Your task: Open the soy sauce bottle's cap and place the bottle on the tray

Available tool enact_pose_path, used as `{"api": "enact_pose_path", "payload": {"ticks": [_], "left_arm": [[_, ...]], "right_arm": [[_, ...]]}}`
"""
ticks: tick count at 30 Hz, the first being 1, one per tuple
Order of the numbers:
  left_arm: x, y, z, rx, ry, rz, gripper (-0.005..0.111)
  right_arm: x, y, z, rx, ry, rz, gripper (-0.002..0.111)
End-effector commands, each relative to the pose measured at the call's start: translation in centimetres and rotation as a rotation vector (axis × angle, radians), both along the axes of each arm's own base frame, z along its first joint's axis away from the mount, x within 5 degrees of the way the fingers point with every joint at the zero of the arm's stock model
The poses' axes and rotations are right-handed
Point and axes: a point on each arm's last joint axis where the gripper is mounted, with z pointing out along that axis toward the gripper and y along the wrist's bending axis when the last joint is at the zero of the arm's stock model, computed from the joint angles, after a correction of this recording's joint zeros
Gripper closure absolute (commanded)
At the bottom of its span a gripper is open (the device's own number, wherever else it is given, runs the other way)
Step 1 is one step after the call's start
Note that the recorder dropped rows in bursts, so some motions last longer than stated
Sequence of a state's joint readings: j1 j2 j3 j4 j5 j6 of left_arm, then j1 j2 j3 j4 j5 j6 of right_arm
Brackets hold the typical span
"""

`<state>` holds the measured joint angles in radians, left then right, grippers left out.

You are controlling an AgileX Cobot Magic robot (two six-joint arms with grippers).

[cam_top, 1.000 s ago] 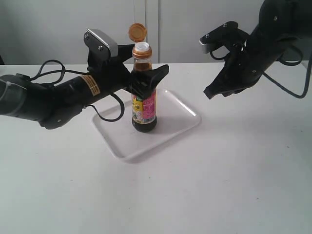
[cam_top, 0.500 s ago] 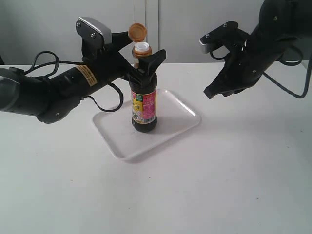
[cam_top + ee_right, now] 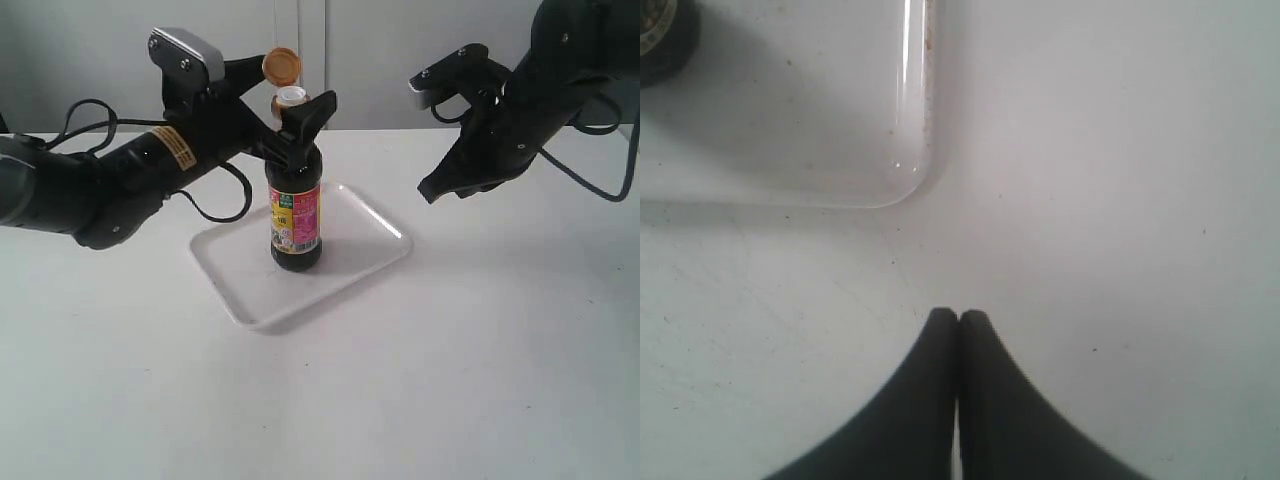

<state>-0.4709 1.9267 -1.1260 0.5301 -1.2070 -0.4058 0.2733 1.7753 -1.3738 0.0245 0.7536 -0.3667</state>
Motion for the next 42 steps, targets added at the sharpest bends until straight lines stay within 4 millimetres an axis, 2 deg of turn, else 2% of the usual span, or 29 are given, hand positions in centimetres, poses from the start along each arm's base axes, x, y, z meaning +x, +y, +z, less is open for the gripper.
{"api": "enact_pose_path", "payload": {"ticks": [1, 12, 18, 28, 31, 34, 35, 36, 37, 38, 39, 40, 41, 42], "left_arm": [[-0.5, 0.3, 2.1, -0.035, -0.053, -0.001, 0.001], [-1.2, 0.6, 4.2, -0.059, -0.093, -0.005, 0.001], [-2.0, 0.9, 6.0, -0.071, -0.139, -0.012, 0.002], [-3.3, 1.7, 8.6, 0.075, -0.119, 0.032, 0.002], [-3.8, 2.1, 9.4, 0.118, -0.096, 0.048, 0.005], [-4.5, 2.5, 10.6, 0.131, -0.103, 0.058, 0.019], [-5.0, 3.0, 11.4, 0.128, -0.076, 0.078, 0.033], [-5.2, 3.2, 11.7, 0.129, -0.046, 0.091, 0.042], [-5.5, 3.7, 12.1, 0.148, -0.014, 0.121, 0.058], [-5.6, 3.9, 12.2, 0.165, -0.002, 0.139, 0.067], [-5.7, 4.4, 12.4, 0.202, 0.028, 0.178, 0.083], [-5.9, 4.7, 12.5, 0.219, 0.045, 0.201, 0.092], [-6.0, 5.3, 12.6, 0.251, 0.079, 0.243, 0.106], [-6.1, 5.6, 12.6, 0.274, 0.099, 0.268, 0.107]], "right_arm": [[0.1, -0.2, -0.1, 0.007, 0.002, -0.012, 0.108], [0.1, -0.2, -0.1, 0.007, 0.002, -0.012, 0.108], [0.1, -0.2, -0.1, 0.007, 0.000, -0.012, 0.108], [0.1, -0.2, -0.1, 0.007, 0.000, -0.012, 0.108], [0.1, -0.2, -0.1, 0.007, 0.000, -0.012, 0.108], [0.1, -0.2, -0.1, 0.007, 0.000, -0.012, 0.108], [0.1, -0.2, -0.1, 0.007, 0.000, -0.012, 0.108], [0.1, -0.2, -0.1, 0.007, 0.000, -0.012, 0.108], [0.1, -0.2, -0.1, 0.007, 0.000, -0.012, 0.108], [0.1, -0.2, -0.1, 0.007, 0.000, -0.012, 0.108], [0.1, -0.2, -0.1, 0.007, 0.002, -0.012, 0.108], [0.0, -0.2, -0.1, 0.005, 0.007, -0.012, 0.108], [-0.1, -0.2, -0.2, 0.003, 0.017, -0.011, 0.108], [-0.1, -0.2, -0.2, 0.001, 0.022, -0.011, 0.108]]}}
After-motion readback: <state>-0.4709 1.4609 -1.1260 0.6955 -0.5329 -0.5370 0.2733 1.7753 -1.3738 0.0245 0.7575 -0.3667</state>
